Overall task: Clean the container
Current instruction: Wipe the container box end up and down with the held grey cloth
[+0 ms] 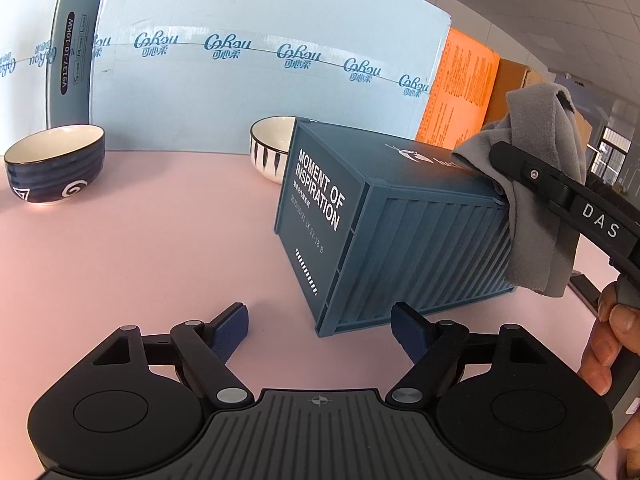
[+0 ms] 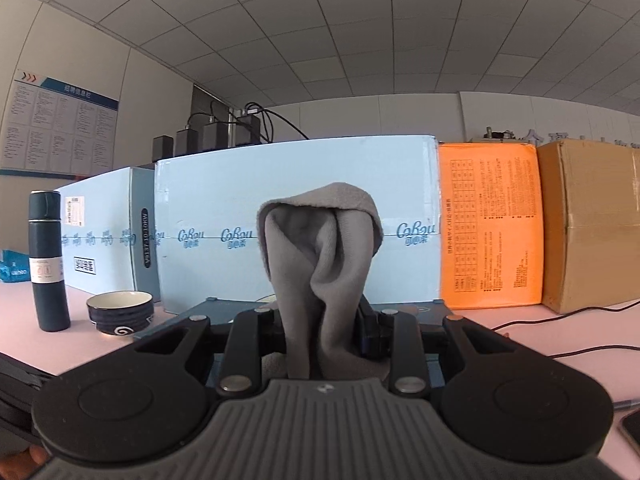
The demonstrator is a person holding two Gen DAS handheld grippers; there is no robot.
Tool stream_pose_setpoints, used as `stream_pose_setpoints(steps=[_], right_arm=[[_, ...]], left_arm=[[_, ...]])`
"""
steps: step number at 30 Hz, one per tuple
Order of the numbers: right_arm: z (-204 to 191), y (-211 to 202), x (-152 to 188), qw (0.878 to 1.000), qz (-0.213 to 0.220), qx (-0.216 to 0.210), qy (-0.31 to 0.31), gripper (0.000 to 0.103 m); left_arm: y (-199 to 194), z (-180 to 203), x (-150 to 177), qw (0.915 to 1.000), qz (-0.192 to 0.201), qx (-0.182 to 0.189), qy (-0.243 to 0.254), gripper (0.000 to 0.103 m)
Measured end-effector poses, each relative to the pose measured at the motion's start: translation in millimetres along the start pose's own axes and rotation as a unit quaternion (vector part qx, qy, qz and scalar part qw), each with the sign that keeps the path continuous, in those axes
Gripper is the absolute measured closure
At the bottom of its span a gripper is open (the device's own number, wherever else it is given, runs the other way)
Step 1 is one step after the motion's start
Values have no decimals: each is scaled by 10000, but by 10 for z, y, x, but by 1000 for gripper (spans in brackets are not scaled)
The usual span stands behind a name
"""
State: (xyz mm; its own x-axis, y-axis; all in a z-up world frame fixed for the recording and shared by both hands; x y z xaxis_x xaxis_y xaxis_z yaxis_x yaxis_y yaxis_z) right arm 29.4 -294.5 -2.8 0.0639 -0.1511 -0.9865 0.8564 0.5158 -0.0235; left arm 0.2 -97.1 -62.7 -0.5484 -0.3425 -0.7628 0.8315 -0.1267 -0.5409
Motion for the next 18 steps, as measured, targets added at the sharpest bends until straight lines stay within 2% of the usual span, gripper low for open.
stream_pose_setpoints(steps=[6,9,18], right_arm=[[63,4,24,9990,-88,426,-58,72],[49,15,31,9995,-80,267,-129,72],[-229,17,-4,9963,42,-647,-565,72]], left_arm=[[-2,16,6,10000,8,-26,40,22],[-4,37,16,9999,1,-56,90,21],[-11,10,12,10000,-10,63,3,18]])
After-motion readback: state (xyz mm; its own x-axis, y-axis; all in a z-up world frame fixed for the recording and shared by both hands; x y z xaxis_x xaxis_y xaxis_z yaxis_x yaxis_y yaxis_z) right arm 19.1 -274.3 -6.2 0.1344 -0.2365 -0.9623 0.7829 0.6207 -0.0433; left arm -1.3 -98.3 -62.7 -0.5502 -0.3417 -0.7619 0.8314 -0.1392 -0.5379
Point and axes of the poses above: each gripper's, at about its wrist camera, not at the fingertips, and y roughly the way its jaws point, z to its right, x to its underside, the point moved 4 cm from there along y, roughly the way its jaws point, and after that the axes turned 10 degrees about -y, right-handed, at the moved point
